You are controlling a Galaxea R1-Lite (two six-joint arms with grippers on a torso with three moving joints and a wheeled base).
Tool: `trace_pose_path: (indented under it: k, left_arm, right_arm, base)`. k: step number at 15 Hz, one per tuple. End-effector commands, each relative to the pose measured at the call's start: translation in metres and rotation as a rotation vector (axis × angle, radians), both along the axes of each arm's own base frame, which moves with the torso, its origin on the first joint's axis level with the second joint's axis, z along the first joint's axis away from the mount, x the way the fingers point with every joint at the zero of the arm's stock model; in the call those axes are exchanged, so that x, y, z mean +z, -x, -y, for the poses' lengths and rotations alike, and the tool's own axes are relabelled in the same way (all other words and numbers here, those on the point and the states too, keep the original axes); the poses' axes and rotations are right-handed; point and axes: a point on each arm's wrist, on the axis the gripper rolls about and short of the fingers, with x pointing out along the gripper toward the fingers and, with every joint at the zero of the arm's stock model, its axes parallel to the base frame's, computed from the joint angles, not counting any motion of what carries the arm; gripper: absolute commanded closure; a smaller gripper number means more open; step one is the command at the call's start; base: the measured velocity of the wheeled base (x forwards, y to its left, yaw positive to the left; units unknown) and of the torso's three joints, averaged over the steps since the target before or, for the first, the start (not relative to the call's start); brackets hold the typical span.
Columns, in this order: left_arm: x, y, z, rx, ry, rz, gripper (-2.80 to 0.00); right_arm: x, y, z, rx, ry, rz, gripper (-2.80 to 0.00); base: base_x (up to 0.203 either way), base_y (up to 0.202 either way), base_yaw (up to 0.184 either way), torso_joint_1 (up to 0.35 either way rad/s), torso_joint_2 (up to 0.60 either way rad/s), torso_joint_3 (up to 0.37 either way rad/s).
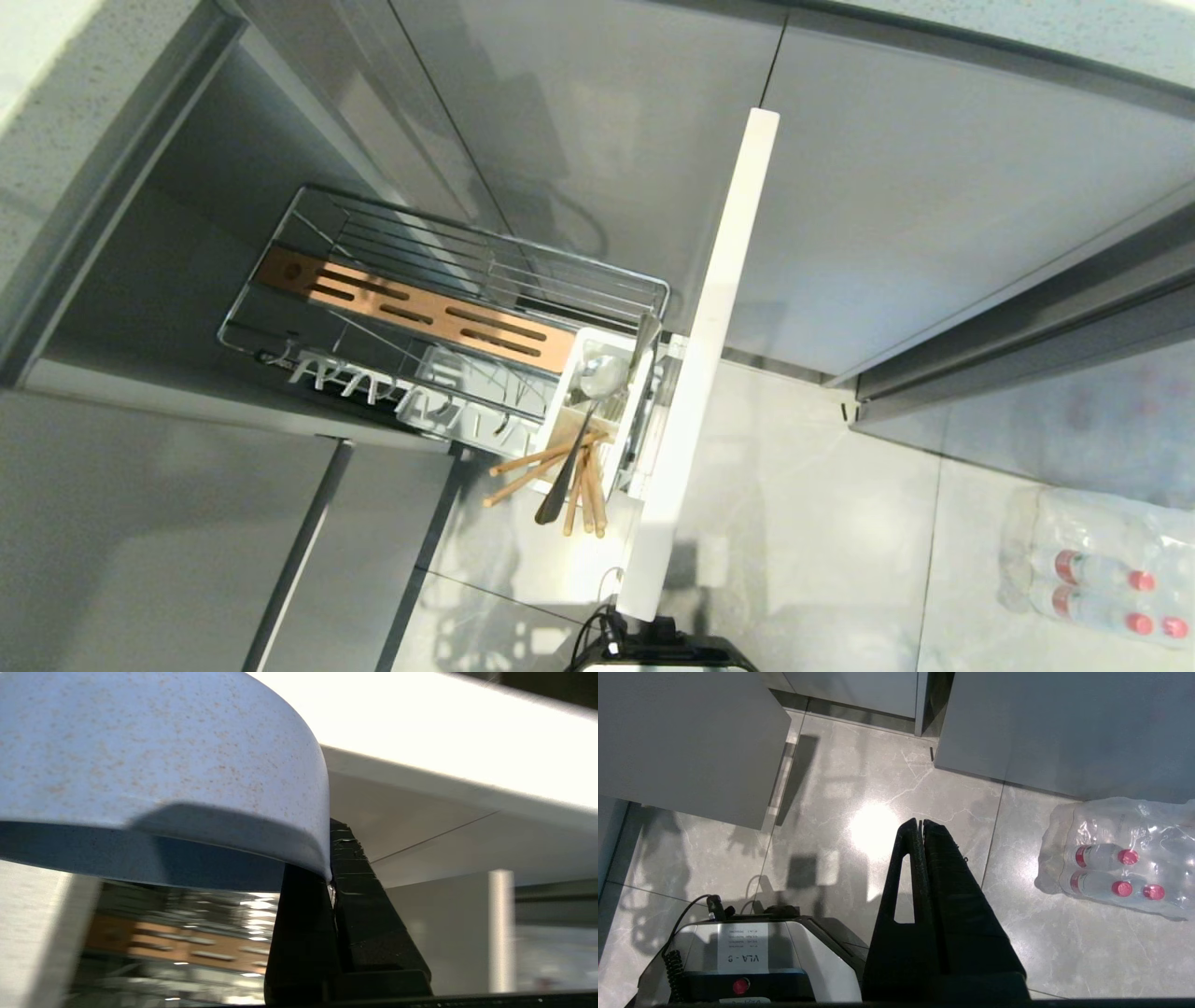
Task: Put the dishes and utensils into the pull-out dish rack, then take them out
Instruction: Take the bowl out of the cupboard
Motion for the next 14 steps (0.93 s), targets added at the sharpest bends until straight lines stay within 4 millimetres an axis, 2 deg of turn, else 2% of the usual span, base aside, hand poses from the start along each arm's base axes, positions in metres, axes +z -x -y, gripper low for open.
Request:
trace_pose_path:
  k: [1, 5, 10, 14]
  left_arm:
    - [-0.003, -0.004, 0.006, 0.054, -0.088, -0.006, 0.0]
    - [-0.002, -0.01, -0.007, 0.138, -0.134, -0.008, 0.0]
    - [0.008, -0.007, -0.058, 0.329, -0.091, 0.02, 0.0]
    - [0.012, 0.011, -0.103, 0.47, -0.102, 0.073, 0.0]
  right_arm:
    - [0.0, 0.0, 0.0, 0.0, -0.001, 0.0, 0.0]
    - [0.0, 0.0, 0.0, 0.0, -0.001, -0.001, 0.0]
    - [0.0, 0.0, 0.0, 0.001, -0.001, -0.001, 0.0]
    - [0.0, 0.0, 0.0, 0.0, -0.001, -0.001, 0.0]
  base:
    - [0.0, 0.0, 0.0, 0.0, 0.0, 0.0]
    - [0.0, 0.0, 0.0, 0.0, 0.0, 0.0]
    - [0.0, 0.0, 0.0, 0.0, 0.0, 0.0]
    - [0.0, 0.0, 0.0, 0.0, 0.0, 0.0]
